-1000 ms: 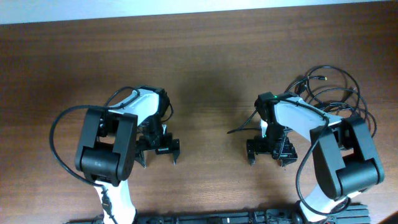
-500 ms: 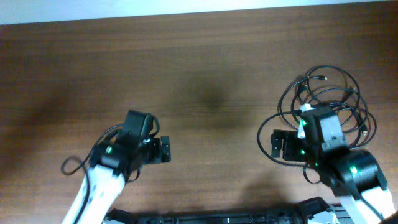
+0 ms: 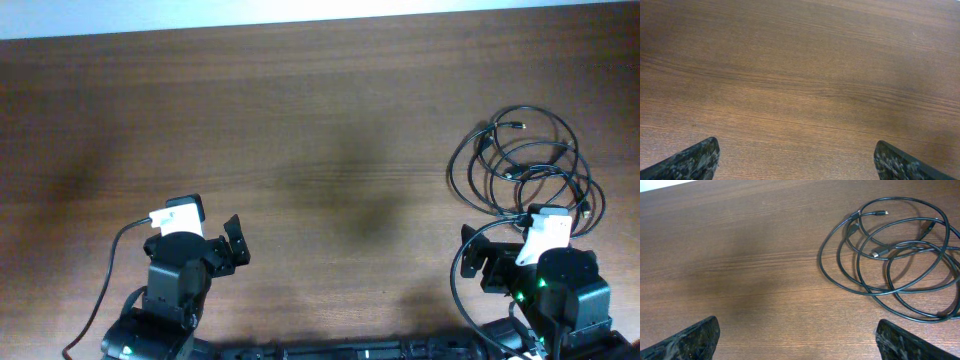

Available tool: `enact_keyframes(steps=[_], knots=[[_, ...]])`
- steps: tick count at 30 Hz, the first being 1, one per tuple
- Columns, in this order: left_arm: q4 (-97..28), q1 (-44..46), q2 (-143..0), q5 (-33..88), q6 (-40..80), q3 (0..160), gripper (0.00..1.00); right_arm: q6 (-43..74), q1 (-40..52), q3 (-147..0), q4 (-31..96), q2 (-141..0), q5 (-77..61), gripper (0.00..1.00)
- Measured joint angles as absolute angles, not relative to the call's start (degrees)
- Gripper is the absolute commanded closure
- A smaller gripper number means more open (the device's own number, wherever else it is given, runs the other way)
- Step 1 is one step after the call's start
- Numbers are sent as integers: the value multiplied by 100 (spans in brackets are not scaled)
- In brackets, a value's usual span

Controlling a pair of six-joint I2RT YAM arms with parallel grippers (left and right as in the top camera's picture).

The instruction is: Untangle cables

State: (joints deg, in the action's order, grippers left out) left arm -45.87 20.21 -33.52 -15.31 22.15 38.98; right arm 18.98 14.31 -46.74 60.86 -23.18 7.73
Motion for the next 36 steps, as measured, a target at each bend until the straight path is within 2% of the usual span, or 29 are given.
enact_keyframes(steps=[8, 12, 19, 25, 36], knots=[[-4587, 2021, -3354, -1531, 2215, 3898, 1, 1900, 1431, -4674, 6086, -2318, 773, 1], [-4598, 2021, -3354, -1533, 2215, 3898, 1, 1483, 1431, -4609, 5959, -1892, 1081, 1], [-4606, 2021, -3358, -1551, 2215, 3896, 1, 1435, 873, -2624, 3946, -108, 888, 1], [-4604, 2021, -3358, -1551, 2213, 3894, 1, 1417, 51, -2198, 2928, -80, 550, 1], [-4600, 2018, -3358, -1553, 2213, 3894, 1, 987, -25, -134, -1253, -62, 93, 1]])
